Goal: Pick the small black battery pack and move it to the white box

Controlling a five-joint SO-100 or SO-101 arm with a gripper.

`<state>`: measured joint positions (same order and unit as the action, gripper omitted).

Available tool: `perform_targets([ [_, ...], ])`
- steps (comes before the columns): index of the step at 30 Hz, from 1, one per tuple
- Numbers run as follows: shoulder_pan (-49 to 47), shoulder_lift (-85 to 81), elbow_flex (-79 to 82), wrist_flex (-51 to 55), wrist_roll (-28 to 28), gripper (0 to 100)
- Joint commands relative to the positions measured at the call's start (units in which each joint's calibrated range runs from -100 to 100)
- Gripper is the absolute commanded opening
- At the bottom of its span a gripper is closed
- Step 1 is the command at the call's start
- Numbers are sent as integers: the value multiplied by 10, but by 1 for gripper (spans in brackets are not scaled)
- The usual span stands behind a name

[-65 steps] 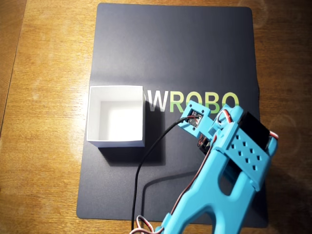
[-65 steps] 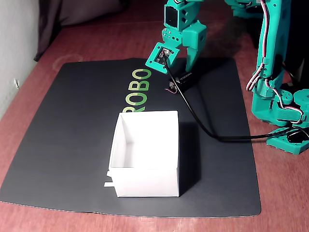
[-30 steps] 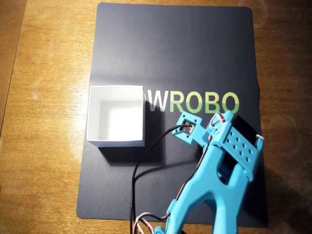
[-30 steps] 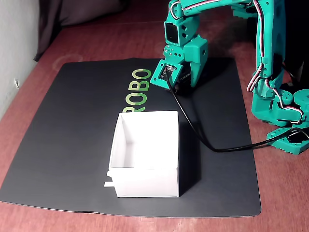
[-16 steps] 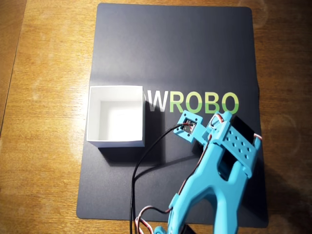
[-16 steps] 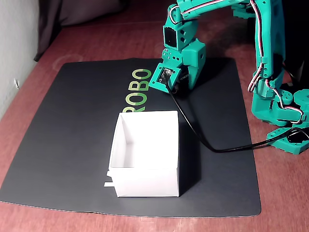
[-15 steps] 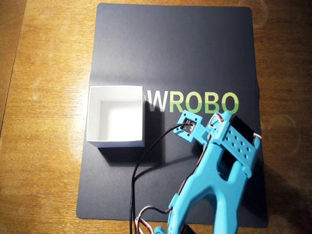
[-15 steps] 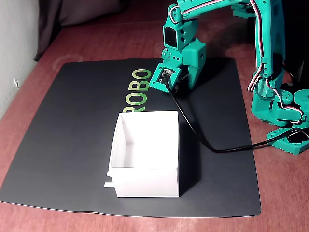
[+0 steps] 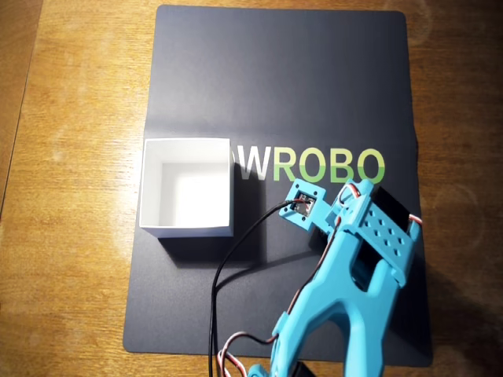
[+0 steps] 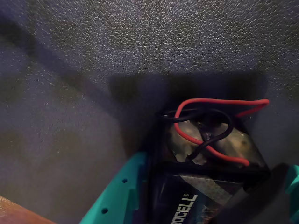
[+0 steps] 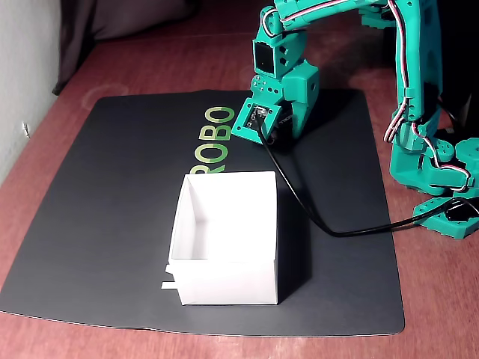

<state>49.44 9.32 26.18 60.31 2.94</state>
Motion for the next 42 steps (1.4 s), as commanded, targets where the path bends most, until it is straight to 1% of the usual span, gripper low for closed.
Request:
perform_targets([
  [1,6,6,3,7,0,32],
  [2,5,6,3,13,0,30],
  [5,5,6,3,16,3,21],
  [7,7,6,3,16,3,18],
  [14,8,6,3,20,3,17],
  [16,8,6,3,27,3,13],
  [23,8,6,3,54,0,12],
  [32,8,6,3,54,0,9],
  [42,8,5,3,54,0,8],
])
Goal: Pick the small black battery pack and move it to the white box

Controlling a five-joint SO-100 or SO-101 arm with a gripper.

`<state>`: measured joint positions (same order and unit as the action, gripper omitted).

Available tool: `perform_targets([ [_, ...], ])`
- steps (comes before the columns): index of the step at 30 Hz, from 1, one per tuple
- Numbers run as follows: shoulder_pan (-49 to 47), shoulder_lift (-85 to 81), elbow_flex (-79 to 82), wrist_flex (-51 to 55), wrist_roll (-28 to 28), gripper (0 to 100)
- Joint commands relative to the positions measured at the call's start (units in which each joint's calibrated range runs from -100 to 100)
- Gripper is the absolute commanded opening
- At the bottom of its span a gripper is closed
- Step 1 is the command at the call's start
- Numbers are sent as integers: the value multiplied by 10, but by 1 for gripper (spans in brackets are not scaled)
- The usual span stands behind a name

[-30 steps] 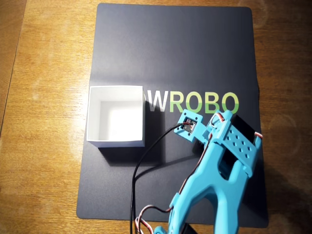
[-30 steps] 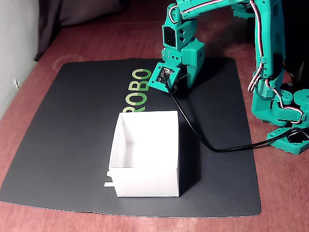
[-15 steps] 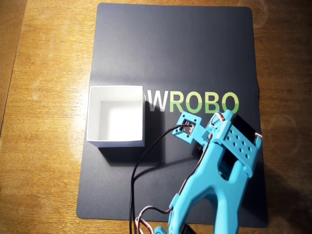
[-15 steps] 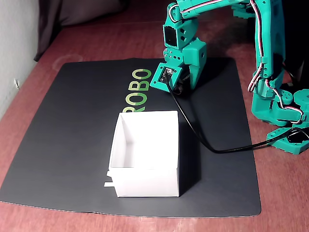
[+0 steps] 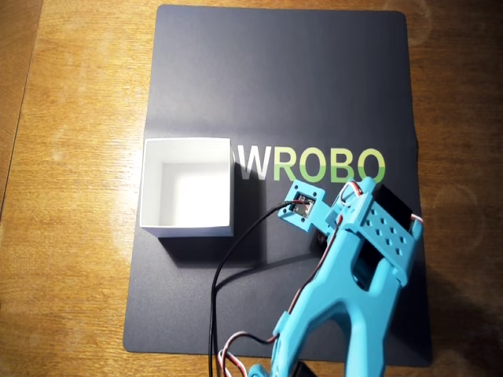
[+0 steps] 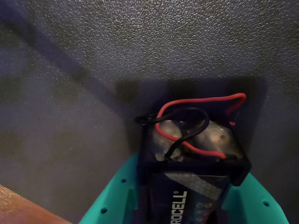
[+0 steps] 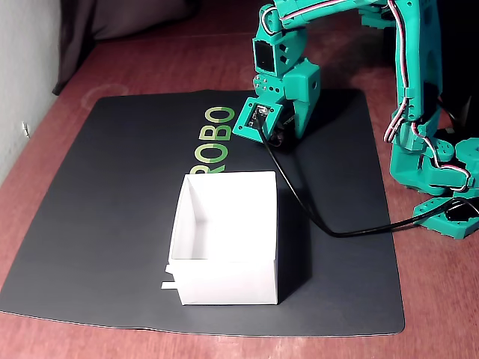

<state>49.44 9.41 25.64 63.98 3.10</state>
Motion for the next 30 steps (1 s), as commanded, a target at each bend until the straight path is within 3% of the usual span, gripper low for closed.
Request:
perform_targets([
  [1,8,4,8,18,-2,7],
  [30,0,-39,3,18,-3,5],
])
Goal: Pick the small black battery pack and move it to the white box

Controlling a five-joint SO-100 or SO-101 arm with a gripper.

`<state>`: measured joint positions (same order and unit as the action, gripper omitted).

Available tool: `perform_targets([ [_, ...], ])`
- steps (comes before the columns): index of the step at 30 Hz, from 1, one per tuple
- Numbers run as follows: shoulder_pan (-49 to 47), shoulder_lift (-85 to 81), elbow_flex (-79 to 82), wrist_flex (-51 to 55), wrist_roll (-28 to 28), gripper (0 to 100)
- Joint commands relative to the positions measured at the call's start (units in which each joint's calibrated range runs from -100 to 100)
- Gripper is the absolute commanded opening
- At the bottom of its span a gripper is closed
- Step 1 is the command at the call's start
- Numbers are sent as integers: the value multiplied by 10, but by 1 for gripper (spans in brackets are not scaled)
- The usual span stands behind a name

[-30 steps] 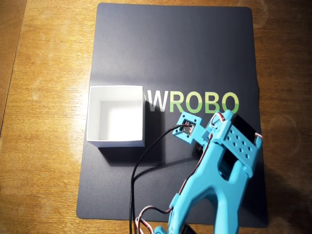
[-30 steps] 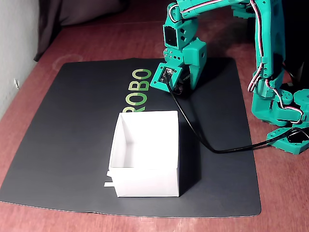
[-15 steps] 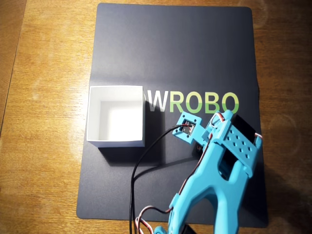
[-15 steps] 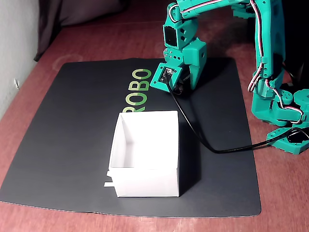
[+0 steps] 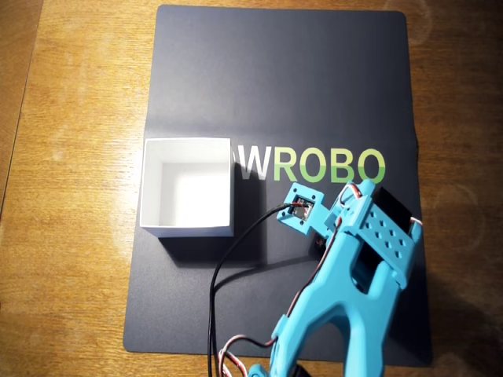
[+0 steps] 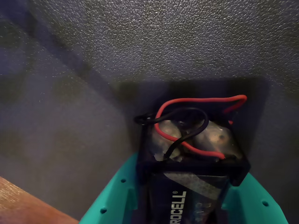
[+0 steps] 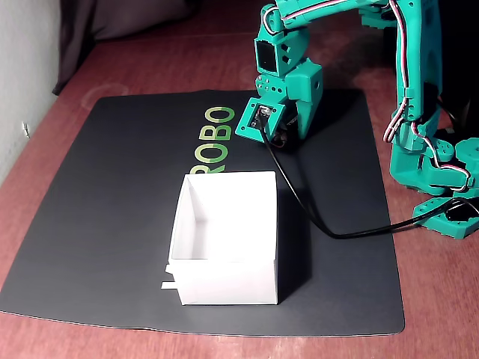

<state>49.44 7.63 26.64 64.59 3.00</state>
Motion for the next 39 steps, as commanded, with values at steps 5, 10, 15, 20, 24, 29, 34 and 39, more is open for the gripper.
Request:
perform_targets([
  [5,-6,-65,-6,12,-2,5],
  [10,-38,-100,-9,12,-2,5],
  [15,-67,-152,-11,12,1,5],
  [20,-110,-221,-12,11,2,5],
  [24,-142,-279,-13,6,2,5],
  [29,-225,-374,-15,4,20,6],
  [34,-372,-461,-11,4,88,6],
  [39,-549,-494,-5,-17,205,6],
])
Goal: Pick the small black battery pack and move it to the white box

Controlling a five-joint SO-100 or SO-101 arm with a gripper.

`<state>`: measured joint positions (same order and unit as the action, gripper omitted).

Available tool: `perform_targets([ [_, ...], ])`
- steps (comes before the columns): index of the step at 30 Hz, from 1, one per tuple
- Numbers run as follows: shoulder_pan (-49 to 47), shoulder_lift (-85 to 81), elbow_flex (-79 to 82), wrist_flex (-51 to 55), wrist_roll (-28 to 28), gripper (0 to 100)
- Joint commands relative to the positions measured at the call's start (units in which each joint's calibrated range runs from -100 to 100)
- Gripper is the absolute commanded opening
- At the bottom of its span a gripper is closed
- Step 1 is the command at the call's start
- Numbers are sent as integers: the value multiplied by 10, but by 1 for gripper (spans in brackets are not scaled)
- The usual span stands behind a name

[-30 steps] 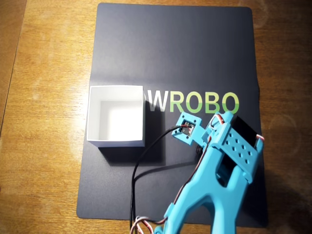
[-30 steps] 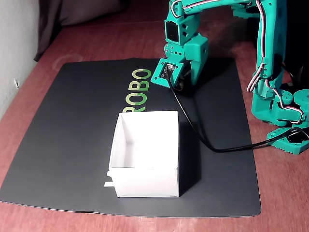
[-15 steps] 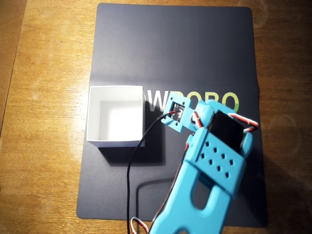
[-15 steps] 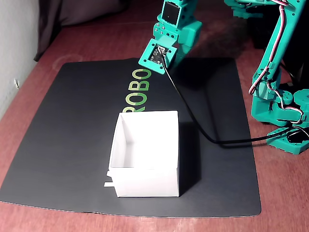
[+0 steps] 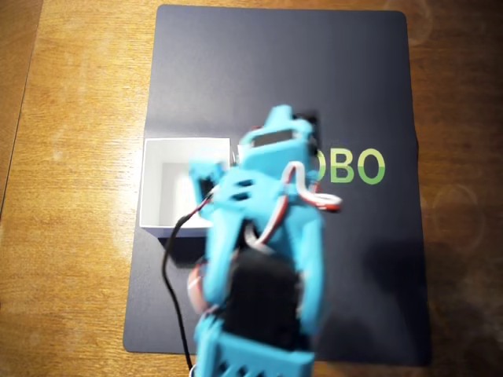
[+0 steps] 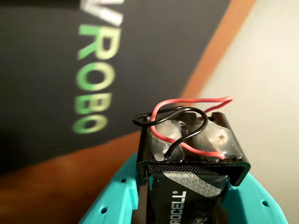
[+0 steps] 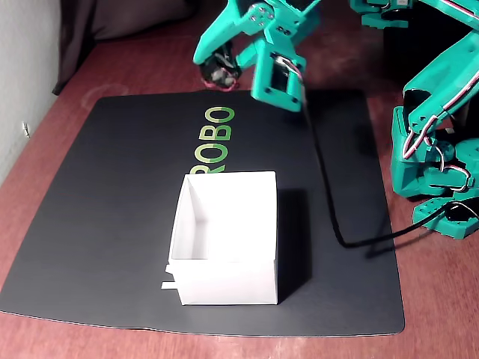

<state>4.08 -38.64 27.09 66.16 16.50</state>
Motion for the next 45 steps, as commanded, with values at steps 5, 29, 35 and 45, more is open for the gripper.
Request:
perform_targets([
  [5,-197,-29,-4,-75,177,6],
  [29,-283,-31,257,-211,326,6],
  [35,-305,-32,262,-211,257,6],
  [45,-342,-36,265,-211,19,6],
])
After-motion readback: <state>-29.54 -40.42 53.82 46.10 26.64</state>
